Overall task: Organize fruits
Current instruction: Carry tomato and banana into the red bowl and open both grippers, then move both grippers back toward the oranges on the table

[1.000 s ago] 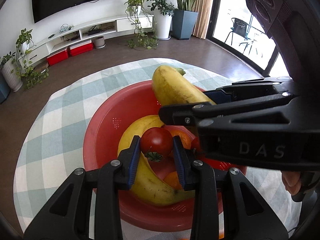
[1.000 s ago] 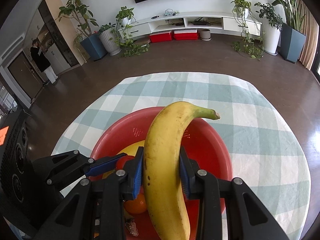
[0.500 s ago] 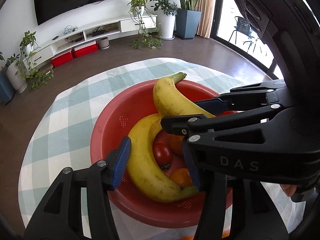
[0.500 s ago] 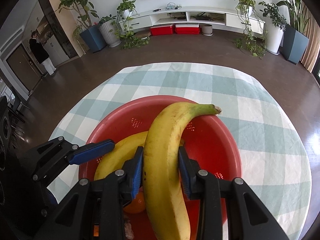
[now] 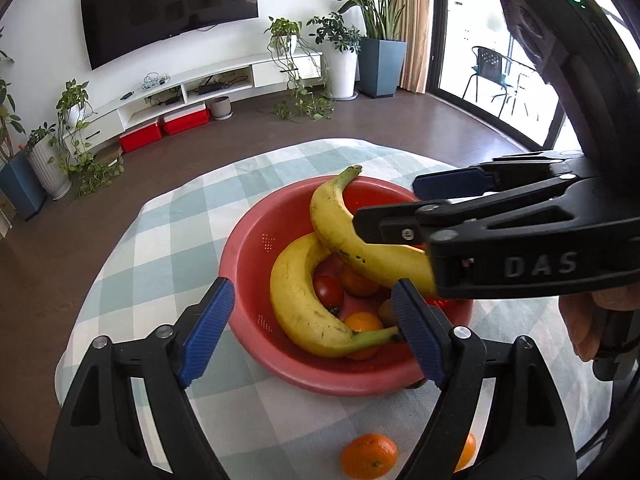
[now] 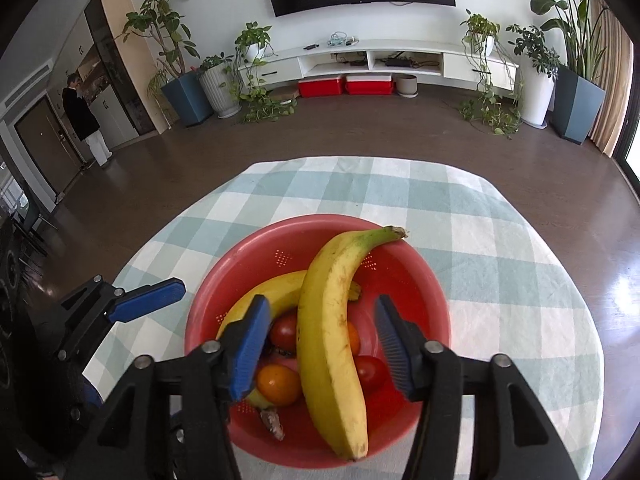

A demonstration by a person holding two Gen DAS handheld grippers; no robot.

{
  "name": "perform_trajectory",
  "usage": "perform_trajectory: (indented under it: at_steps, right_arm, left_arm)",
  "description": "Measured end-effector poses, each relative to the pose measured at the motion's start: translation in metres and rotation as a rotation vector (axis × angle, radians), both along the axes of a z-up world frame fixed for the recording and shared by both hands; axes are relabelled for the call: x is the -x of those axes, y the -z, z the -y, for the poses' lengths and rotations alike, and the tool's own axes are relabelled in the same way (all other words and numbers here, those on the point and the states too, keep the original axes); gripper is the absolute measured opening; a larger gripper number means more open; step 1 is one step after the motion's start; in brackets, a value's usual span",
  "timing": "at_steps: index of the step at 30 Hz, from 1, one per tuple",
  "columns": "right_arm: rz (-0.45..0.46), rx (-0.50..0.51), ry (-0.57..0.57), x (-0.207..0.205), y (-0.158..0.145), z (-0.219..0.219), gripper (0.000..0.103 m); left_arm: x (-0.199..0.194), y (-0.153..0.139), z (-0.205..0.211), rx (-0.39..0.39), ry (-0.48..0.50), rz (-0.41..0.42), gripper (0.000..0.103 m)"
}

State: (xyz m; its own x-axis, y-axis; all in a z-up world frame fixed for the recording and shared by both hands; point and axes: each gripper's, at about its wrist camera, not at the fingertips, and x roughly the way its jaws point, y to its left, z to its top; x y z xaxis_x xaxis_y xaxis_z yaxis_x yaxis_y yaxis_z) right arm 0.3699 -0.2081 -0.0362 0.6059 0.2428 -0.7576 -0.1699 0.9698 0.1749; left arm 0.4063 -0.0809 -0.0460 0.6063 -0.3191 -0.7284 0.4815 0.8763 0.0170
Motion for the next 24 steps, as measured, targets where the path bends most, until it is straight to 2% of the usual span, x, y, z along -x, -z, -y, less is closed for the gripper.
perform_trajectory:
  at_steps: [5, 9, 13, 16, 20, 24]
  right_arm:
    - [0.052, -0.071, 0.034, 0.053, -0.011, 0.016, 0.086]
    - [0.065, -0.115, 0.054, 0.103, -0.004, 0.026, 0.091]
    - [0.089, -0.123, 0.090, 0.154, 0.011, 0.030, 0.092]
    - [0.071, -0.137, 0.106, 0.181, 0.026, 0.029, 0.093]
    - [0.027, -0.167, 0.097, 0.204, 0.045, 0.019, 0.092]
    - [0.020, -0.145, 0.068, 0.214, 0.051, 0.006, 0.087]
  left_arm:
    - [0.036, -0.008, -0.014, 0.019, 0.003, 0.008, 0.101]
    - [0.066, -0.006, -0.025, 0.012, -0.002, 0.007, 0.102]
    - [0.097, -0.001, -0.038, 0.026, -0.020, -0.001, 0.102]
    - [0.121, 0.008, -0.047, 0.043, -0.039, -0.025, 0.102]
    - [0.150, 0.023, -0.056, 0.061, -0.056, -0.070, 0.103]
    - [0.173, 0.031, -0.057, 0.061, -0.040, -0.092, 0.102]
